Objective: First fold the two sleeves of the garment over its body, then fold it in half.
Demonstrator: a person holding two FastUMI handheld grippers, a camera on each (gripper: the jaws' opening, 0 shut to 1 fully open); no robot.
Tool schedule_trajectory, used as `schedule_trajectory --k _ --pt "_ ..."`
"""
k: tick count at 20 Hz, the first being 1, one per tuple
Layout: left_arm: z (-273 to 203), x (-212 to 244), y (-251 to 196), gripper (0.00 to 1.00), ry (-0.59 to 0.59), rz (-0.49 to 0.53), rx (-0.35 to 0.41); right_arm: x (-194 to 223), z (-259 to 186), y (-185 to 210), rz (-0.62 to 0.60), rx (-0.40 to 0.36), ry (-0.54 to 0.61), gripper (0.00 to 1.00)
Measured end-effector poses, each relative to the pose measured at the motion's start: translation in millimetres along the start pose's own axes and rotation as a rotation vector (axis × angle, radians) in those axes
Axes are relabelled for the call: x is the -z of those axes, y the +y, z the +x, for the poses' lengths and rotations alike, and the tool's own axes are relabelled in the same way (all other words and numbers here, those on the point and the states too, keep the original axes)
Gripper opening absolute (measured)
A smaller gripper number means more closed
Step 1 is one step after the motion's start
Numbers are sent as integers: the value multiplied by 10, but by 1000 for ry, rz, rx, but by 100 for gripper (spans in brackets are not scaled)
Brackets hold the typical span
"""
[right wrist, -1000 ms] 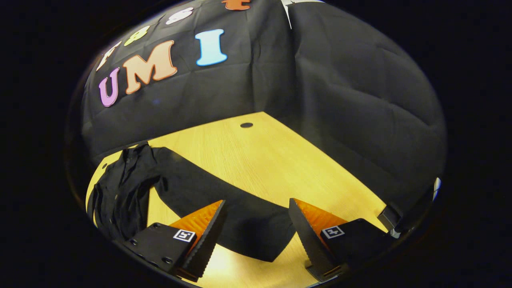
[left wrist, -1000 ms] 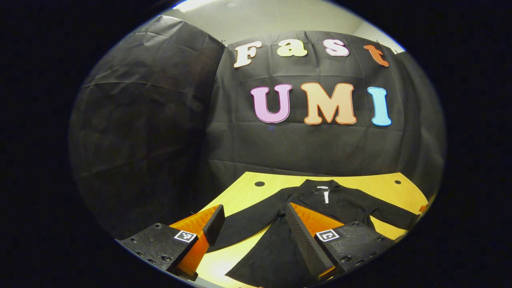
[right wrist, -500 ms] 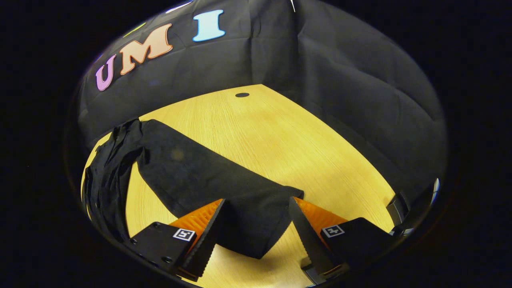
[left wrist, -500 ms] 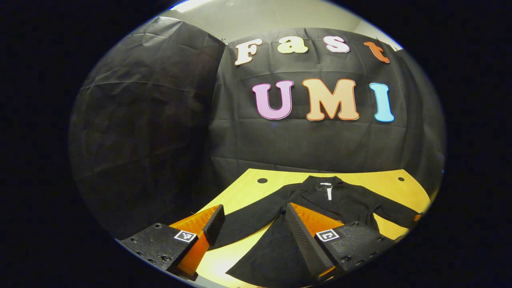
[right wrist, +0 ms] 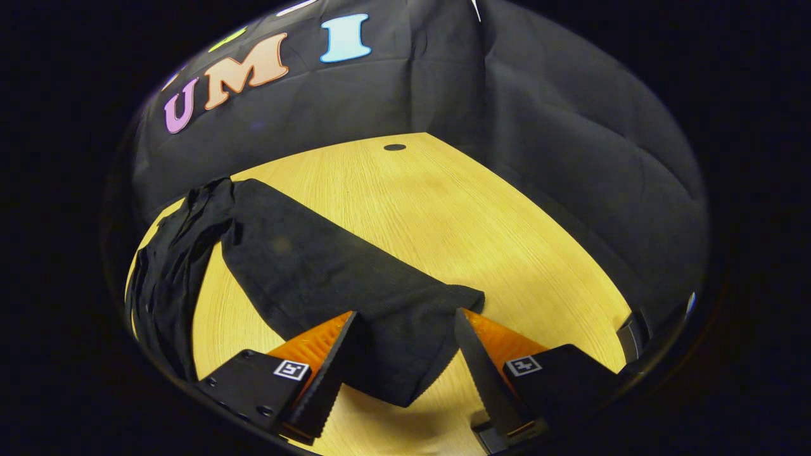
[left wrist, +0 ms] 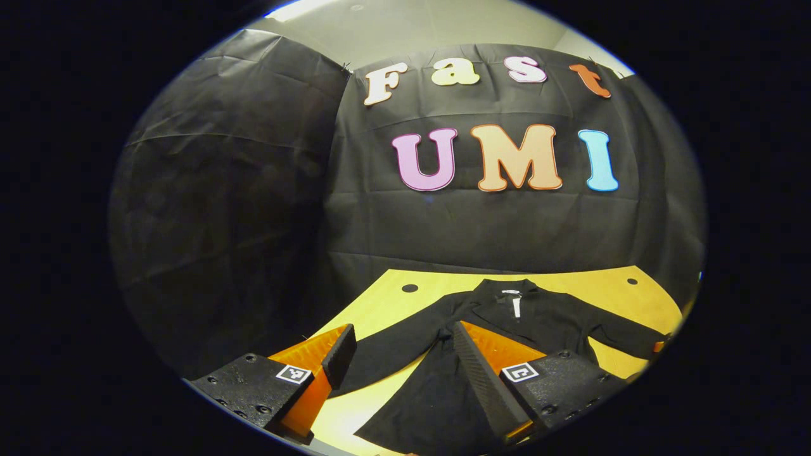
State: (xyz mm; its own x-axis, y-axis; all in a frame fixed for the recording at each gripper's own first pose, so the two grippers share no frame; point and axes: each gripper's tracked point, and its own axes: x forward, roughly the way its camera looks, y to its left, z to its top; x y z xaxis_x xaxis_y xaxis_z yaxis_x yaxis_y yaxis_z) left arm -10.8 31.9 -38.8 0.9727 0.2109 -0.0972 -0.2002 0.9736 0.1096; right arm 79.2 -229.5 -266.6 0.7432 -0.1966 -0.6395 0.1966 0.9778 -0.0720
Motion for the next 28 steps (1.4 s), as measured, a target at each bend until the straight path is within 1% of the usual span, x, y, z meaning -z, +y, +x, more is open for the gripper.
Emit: schedule_trajectory --k 1,4,5,6,7,8,9,10,11,12,13,17,20,23,27,28 --pt "-2 10 -14 94 4 -2 3 8 13 24 0 -5 6 92" --pt "-20 3 -10 93 0 -5 0 8 12 126 -5 -29 22 57" --pt "-27 -4 -10 93 -1 -6 -1 17 21 171 -8 -34 28 53" --pt "-47 3 0 93 -2 -6 -3 8 2 215 -8 -52 28 36" --pt "-56 4 0 93 -2 -6 -6 33 41 256 -13 -67 35 31" --pt "-69 10 22 93 -1 -7 -12 27 25 260 -14 -70 31 16" --pt "-90 16 35 93 0 -9 -18 27 32 268 -14 -81 36 14" --pt "-105 6 41 94 -2 -11 -20 29 24 266 -8 -81 40 7" --pt "-117 16 35 93 -3 -11 -24 24 30 277 -8 -83 49 6" --pt "-131 18 47 93 -3 -10 -30 23 -3 274 -12 -84 57 0" --pt "-145 9 65 93 -5 -9 -37 25 14 275 -18 -85 66 4" --pt "-210 -2 106 94 -9 -23 -69 24 6 267 -47 -84 67 3" --pt "-259 28 104 93 -4 -41 -93 17 10 273 -31 -88 74 2" --pt "-322 59 106 93 -10 -47 -115 20 13 275 -42 -101 72 3" --pt "-388 116 107 94 7 -49 -115 24 13 275 -33 -104 64 3" --pt "-402 114 104 93 8 -56 -111 15 10 269 -30 -99 67 3"
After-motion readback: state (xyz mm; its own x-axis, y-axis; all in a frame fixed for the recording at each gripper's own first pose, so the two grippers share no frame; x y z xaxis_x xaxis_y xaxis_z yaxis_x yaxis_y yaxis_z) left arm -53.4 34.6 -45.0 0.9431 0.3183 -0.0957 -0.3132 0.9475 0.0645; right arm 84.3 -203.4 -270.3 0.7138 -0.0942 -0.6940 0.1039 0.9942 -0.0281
